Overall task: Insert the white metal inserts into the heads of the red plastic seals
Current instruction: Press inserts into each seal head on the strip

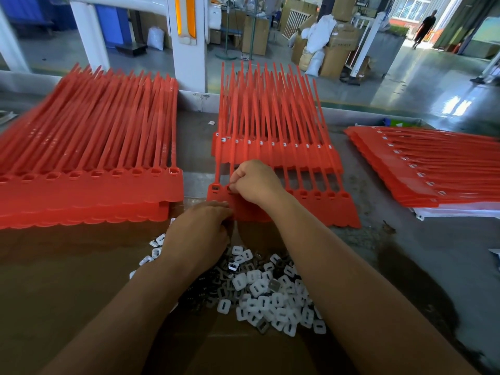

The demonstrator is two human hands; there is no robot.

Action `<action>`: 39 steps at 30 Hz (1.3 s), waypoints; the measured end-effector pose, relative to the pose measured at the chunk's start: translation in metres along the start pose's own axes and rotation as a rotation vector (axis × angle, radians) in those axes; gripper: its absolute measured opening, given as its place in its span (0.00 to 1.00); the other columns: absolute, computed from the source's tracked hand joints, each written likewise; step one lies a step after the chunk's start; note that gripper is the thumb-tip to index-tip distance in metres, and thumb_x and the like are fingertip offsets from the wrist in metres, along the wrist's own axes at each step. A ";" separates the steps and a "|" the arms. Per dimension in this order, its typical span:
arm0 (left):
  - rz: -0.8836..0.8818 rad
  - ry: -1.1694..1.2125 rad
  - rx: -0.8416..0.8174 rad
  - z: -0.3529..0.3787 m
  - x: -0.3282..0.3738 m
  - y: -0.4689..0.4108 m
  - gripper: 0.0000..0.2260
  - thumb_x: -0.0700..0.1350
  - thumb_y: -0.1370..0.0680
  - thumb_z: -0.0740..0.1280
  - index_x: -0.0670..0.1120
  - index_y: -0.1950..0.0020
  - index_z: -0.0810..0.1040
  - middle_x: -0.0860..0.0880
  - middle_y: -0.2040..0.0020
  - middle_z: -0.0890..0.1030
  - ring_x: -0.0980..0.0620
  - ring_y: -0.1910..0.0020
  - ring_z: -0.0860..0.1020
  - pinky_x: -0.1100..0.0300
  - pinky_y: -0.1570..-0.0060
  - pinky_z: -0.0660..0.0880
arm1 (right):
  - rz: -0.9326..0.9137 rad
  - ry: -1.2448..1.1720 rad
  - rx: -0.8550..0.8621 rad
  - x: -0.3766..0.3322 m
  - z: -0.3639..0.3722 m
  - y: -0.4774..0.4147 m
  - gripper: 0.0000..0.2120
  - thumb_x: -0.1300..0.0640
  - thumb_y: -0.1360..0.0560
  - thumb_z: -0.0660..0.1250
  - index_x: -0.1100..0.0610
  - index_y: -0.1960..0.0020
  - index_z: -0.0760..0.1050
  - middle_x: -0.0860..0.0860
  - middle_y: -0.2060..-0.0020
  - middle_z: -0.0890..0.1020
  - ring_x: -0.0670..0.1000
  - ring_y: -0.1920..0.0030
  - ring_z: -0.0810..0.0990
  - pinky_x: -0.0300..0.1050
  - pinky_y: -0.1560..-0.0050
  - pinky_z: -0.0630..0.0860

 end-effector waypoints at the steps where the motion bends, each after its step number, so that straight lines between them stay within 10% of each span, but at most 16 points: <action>1: 0.002 0.003 0.005 -0.001 0.000 0.000 0.17 0.36 0.25 0.59 0.47 0.41 0.79 0.52 0.36 0.75 0.53 0.37 0.72 0.61 0.40 0.67 | -0.012 -0.032 -0.014 0.001 -0.001 0.002 0.05 0.60 0.27 0.67 0.58 0.52 0.80 0.53 0.53 0.82 0.50 0.53 0.78 0.45 0.52 0.75; 9: -0.005 0.002 0.002 -0.002 0.001 0.001 0.16 0.38 0.25 0.59 0.47 0.41 0.79 0.52 0.35 0.74 0.52 0.36 0.71 0.60 0.41 0.67 | -0.193 -0.140 -0.089 0.001 -0.016 0.039 0.05 0.60 0.26 0.68 0.56 0.52 0.81 0.38 0.65 0.75 0.36 0.63 0.73 0.23 0.66 0.66; 18: -0.035 -0.009 -0.031 0.002 -0.003 -0.002 0.20 0.36 0.25 0.57 0.48 0.35 0.73 0.52 0.31 0.69 0.55 0.31 0.65 0.61 0.32 0.60 | -0.233 0.051 -0.428 0.016 -0.023 0.092 0.07 0.57 0.28 0.70 0.46 0.59 0.76 0.41 0.60 0.79 0.37 0.59 0.76 0.33 0.53 0.73; 39: -0.028 -0.011 -0.021 0.001 -0.002 0.000 0.20 0.36 0.24 0.57 0.48 0.34 0.73 0.53 0.31 0.69 0.56 0.31 0.65 0.64 0.34 0.59 | -0.176 0.146 -0.422 0.035 -0.030 0.103 0.08 0.56 0.29 0.71 0.46 0.61 0.74 0.41 0.61 0.77 0.39 0.59 0.74 0.32 0.61 0.68</action>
Point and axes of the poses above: each hand's wrist, its own y-axis away from the middle knuckle, its own z-axis out of the palm, x = y × z, the point moved 7 cm from there along -y, towards the middle knuckle
